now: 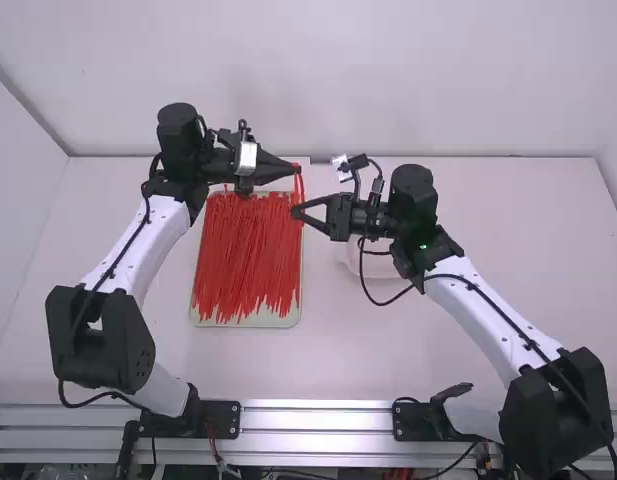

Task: Fasten the cable tie

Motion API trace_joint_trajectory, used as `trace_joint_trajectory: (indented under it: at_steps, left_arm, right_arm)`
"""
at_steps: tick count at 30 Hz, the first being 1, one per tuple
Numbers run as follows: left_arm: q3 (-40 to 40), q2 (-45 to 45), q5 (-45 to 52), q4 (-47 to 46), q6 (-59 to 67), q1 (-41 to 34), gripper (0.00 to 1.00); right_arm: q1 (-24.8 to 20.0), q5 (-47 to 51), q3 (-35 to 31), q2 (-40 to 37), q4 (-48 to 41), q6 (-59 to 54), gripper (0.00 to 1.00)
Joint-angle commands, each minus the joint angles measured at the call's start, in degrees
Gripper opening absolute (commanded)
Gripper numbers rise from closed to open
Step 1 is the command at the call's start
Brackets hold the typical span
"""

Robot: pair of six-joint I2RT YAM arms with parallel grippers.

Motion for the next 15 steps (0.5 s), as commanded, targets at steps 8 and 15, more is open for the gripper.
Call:
trace_joint_trajectory:
  at_steps: [8,15]
  left_arm:
    - [-0.35,0.11,0.83,0.33,0.85,-0.17,0.02]
    - [-0.5,0.11,0.85,-1.44,4.74,-0.17,0.02]
  right_arm:
    - [0.22,2.45,0.11,0.11,2.14,1.16,0.0]
    - [0.22,2.56,0.11,0.11,2.1,1.79,0.0]
